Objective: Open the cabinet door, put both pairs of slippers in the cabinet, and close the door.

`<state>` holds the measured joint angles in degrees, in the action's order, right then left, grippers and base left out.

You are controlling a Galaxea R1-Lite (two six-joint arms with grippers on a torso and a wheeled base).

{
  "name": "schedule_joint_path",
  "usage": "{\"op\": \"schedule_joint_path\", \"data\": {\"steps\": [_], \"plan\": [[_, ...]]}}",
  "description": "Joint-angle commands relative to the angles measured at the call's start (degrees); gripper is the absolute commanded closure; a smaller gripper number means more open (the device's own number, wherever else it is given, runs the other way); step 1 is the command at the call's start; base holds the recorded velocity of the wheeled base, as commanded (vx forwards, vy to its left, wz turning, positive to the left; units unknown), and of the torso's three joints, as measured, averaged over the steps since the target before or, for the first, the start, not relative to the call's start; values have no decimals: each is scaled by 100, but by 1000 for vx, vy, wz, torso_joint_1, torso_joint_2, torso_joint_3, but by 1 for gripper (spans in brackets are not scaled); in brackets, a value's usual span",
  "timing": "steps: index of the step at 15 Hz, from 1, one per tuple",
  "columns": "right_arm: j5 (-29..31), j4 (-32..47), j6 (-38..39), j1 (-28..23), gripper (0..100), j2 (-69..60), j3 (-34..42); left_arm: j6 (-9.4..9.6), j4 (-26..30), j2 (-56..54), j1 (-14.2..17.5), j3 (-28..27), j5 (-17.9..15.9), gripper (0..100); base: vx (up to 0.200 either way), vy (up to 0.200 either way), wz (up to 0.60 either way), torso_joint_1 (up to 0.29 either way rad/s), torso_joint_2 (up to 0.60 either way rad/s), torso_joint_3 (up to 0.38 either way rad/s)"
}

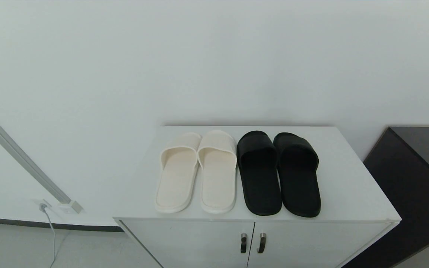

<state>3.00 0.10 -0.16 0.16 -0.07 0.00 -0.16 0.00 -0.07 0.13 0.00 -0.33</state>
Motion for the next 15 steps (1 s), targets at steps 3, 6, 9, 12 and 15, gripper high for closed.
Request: {"op": "schedule_joint_path", "data": {"steps": [3, 6, 9, 12, 15], "plan": [[69, 8, -11, -51, 0, 86, -9, -2, 0, 7, 4, 0, -2, 100, 0, 0, 0, 0, 0, 0], [34, -150, 394, -227, 0, 1000, -870, 7, 0, 7, 4, 0, -11, 100, 0, 0, 0, 0, 0, 0], [-625, 412, 420, -33, 0, 2741, -1907, 25, 0, 7, 4, 0, -11, 100, 0, 0, 0, 0, 0, 0], [-880, -361, 394, 520, 0, 4112, -1898, 33, 0, 7, 4, 0, -11, 100, 0, 0, 0, 0, 0, 0], [-124, -1020, 710, 1918, 0, 5307, -2355, 33, 0, 7, 4, 0, -11, 100, 0, 0, 0, 0, 0, 0]]}}
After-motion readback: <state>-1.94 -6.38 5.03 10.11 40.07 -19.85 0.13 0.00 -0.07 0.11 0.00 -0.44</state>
